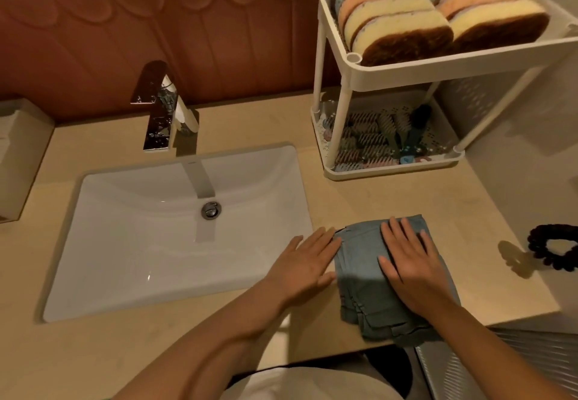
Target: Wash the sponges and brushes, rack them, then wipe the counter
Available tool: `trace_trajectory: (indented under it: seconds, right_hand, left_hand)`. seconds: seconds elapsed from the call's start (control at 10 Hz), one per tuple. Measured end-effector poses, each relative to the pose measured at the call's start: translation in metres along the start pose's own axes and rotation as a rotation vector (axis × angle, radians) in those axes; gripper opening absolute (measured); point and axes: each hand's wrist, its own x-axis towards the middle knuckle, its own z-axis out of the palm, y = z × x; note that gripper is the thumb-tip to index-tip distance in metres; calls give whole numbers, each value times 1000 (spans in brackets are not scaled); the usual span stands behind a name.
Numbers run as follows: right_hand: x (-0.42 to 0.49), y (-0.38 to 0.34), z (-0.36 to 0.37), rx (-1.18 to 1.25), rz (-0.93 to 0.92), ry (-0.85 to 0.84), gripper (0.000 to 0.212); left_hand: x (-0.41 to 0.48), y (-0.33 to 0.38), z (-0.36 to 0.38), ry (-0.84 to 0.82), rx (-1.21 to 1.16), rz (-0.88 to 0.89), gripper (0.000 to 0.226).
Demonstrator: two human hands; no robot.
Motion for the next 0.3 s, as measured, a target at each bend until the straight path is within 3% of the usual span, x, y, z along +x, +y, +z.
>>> trace_trajectory:
  seconds: [0.3]
  right_hand:
    - [57,-80,-14,-98,-376,44,46]
  left_hand:
    - [-39,-88,-58,-205,-198,-300,51]
